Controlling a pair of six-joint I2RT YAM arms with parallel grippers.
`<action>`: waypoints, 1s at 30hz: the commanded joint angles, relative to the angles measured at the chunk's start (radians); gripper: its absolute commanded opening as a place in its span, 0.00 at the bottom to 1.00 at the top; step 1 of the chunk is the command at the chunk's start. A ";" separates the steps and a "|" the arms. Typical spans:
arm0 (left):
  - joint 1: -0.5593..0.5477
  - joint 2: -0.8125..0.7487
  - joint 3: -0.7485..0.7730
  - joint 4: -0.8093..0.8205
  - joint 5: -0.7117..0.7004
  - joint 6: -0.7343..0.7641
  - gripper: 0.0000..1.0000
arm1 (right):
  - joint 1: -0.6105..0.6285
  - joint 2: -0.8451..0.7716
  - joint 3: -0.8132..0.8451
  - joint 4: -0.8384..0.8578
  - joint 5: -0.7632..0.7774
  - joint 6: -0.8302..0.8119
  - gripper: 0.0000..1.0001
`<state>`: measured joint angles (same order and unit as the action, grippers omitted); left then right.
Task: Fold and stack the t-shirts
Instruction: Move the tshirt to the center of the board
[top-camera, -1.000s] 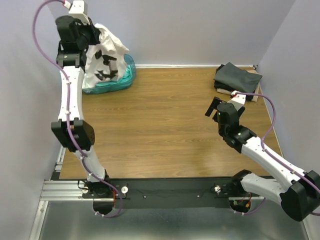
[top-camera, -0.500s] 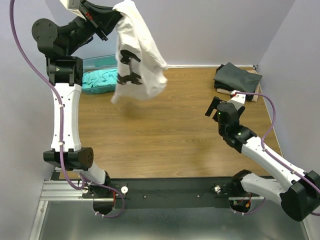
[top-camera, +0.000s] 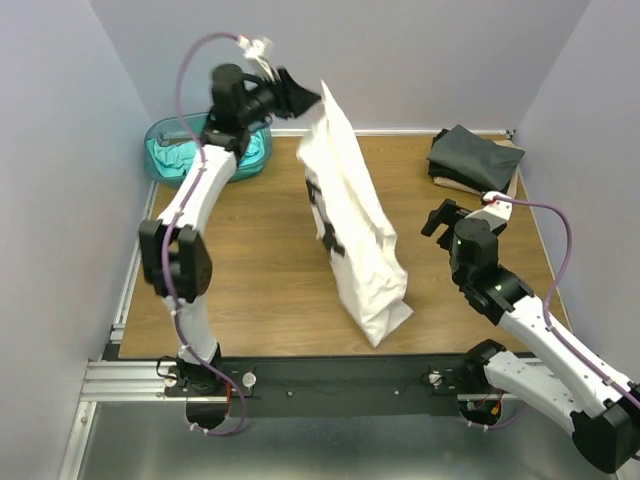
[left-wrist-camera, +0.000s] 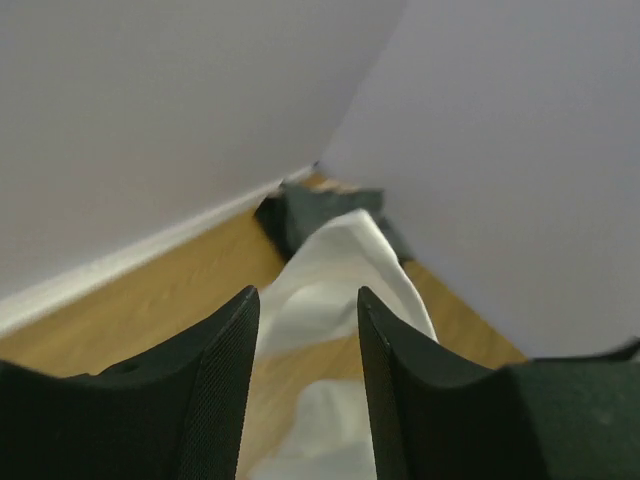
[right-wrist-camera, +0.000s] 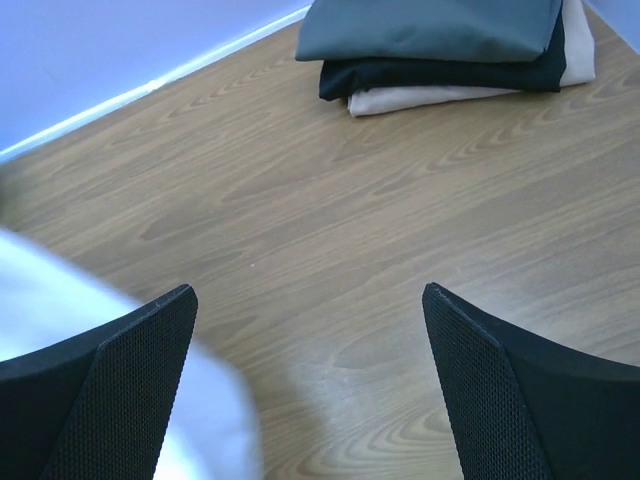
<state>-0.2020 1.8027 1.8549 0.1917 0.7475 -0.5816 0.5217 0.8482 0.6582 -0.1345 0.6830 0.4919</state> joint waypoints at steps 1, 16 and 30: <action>-0.042 0.178 -0.028 -0.379 -0.311 0.152 0.54 | 0.000 -0.050 -0.038 -0.065 -0.010 0.031 1.00; -0.126 -0.170 -0.756 -0.356 -0.553 0.183 0.63 | 0.001 0.184 -0.052 -0.181 -0.391 0.132 0.92; -0.131 -0.229 -0.941 -0.314 -0.531 0.126 0.63 | 0.001 0.288 -0.091 -0.246 -0.677 0.128 0.82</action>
<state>-0.3294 1.5948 0.9173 -0.1539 0.2352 -0.4435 0.5217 1.1061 0.5858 -0.3500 0.1036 0.6281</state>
